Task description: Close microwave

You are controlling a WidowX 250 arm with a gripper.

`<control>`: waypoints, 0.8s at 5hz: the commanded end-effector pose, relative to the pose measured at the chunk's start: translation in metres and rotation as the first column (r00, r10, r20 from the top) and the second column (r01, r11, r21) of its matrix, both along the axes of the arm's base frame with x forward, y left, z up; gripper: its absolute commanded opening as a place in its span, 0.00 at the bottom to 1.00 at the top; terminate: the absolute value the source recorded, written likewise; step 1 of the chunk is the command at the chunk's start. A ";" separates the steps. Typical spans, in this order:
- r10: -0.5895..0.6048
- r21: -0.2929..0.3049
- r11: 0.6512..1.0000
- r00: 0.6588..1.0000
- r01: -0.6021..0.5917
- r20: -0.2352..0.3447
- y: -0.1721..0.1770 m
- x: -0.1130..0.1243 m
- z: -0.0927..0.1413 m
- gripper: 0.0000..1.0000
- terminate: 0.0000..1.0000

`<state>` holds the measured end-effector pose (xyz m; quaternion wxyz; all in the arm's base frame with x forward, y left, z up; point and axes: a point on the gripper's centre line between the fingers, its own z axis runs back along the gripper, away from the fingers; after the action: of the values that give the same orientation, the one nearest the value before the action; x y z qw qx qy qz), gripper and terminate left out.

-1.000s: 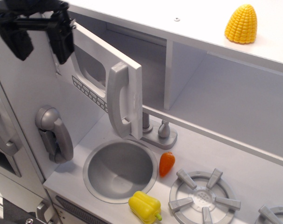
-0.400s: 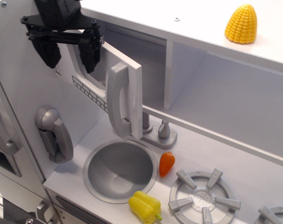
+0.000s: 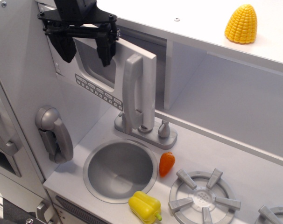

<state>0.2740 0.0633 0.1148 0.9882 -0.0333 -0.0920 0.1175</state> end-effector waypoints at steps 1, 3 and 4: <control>0.023 0.011 1.000 0.995 -0.024 0.094 -0.009 0.019 0.016 1.00 0.00; 0.050 0.017 0.998 0.990 -0.053 0.131 -0.014 0.027 0.016 1.00 0.00; 0.060 0.015 0.998 0.987 -0.063 0.146 -0.014 0.030 0.015 1.00 0.00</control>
<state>0.2984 0.0457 0.1148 0.9791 -0.0301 -0.1422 0.1420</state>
